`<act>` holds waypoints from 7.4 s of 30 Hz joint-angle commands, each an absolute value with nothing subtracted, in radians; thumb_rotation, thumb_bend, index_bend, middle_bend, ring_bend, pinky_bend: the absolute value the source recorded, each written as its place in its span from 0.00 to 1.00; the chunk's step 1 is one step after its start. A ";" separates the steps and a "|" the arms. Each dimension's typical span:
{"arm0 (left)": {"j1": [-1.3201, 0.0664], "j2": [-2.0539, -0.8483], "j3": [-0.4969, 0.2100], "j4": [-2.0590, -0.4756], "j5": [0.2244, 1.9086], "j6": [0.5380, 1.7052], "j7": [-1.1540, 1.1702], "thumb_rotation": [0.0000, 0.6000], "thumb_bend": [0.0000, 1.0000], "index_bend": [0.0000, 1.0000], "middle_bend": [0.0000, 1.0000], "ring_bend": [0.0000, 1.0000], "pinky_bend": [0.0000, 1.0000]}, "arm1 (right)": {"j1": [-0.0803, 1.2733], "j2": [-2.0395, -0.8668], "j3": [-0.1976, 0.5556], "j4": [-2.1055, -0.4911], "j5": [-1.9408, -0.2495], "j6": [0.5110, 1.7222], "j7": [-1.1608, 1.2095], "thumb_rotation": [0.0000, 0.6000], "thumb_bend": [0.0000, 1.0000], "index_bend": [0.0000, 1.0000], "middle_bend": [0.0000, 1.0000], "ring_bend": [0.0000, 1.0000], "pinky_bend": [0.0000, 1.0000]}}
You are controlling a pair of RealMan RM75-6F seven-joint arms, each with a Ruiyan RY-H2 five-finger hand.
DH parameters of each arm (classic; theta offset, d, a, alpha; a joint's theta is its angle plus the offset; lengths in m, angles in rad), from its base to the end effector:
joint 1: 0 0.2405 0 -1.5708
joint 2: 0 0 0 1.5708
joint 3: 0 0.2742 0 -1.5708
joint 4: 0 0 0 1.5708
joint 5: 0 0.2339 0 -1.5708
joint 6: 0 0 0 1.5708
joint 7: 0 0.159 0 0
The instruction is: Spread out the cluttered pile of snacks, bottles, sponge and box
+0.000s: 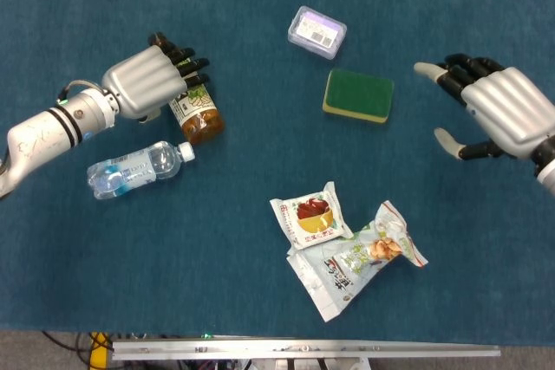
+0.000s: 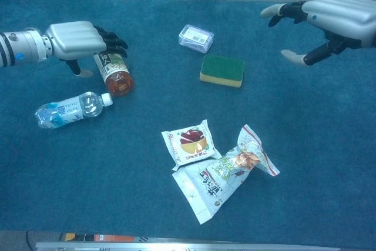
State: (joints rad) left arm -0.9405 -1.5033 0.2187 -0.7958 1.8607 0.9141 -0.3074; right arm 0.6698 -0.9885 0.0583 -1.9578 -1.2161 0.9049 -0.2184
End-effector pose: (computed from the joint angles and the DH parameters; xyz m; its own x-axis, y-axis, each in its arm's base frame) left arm -0.2442 0.4383 -0.0081 0.8950 0.0704 0.4404 0.3220 -0.7852 -0.5289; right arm -0.1759 -0.3127 0.0801 0.4991 -0.3681 0.7845 -0.8440 -0.4117 0.3437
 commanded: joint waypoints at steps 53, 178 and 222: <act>-0.740 -1.334 0.058 -1.193 1.436 0.849 0.168 1.00 0.26 0.56 0.48 0.40 0.65 | 0.633 -0.979 0.081 -1.948 -1.291 0.900 -0.131 0.66 0.41 0.00 0.21 0.12 0.19; -0.527 -1.143 0.018 -1.511 1.302 1.239 0.139 1.00 0.26 0.14 0.14 0.09 0.32 | 0.615 -1.069 0.084 -1.888 -1.260 0.932 -0.358 0.93 0.13 0.00 0.21 0.12 0.23; -0.304 -0.995 0.037 -1.627 1.531 1.389 0.047 1.00 0.26 0.14 0.13 0.08 0.27 | 1.052 -1.624 0.076 -1.340 -0.558 0.759 -0.720 1.00 0.21 0.04 0.26 0.19 0.40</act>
State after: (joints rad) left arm -0.3039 -0.9954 0.0374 -1.6269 1.5308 1.3893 0.0476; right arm 1.0515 -1.6221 0.0772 -1.3417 -0.5566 0.7570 -0.7211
